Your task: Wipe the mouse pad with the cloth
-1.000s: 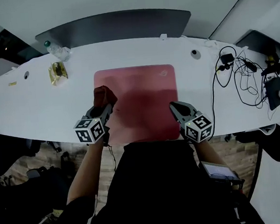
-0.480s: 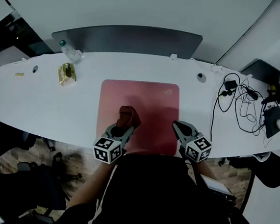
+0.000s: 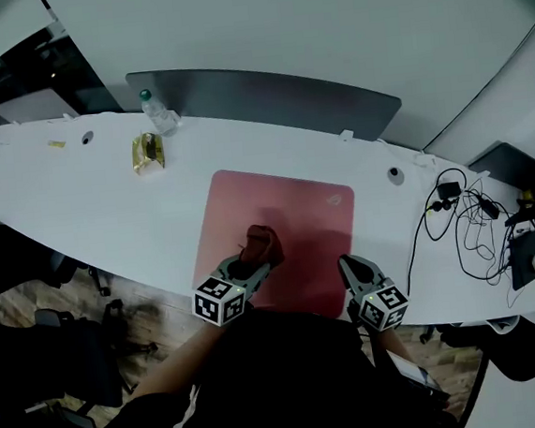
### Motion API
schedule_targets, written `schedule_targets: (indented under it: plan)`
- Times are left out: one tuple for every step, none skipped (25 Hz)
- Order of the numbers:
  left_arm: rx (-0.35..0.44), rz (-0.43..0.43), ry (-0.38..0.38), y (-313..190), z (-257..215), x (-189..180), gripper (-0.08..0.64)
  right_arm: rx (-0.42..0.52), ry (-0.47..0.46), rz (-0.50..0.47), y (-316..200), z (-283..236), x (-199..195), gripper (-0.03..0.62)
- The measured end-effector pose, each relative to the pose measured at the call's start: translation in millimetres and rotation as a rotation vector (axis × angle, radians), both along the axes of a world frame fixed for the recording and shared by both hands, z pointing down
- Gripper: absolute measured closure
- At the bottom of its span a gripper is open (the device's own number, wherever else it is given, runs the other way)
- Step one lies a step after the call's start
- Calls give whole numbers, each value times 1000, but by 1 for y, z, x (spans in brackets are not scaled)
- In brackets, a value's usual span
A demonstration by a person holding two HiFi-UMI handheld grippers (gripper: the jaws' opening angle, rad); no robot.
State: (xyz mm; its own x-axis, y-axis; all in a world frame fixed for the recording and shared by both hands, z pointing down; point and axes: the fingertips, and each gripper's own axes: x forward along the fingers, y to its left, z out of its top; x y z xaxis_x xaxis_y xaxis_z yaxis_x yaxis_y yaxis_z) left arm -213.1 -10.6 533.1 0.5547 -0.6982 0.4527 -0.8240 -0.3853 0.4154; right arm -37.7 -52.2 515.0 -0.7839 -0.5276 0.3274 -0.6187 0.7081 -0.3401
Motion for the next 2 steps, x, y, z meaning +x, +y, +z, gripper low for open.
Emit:
schedule_targets:
  plan:
    - [1,2,0,1,0,0,425,-2,-3,2,1,0,1,566]
    - [1,4,-1,2,-1,1,425,-4,-6,3,2,-1,1,566]
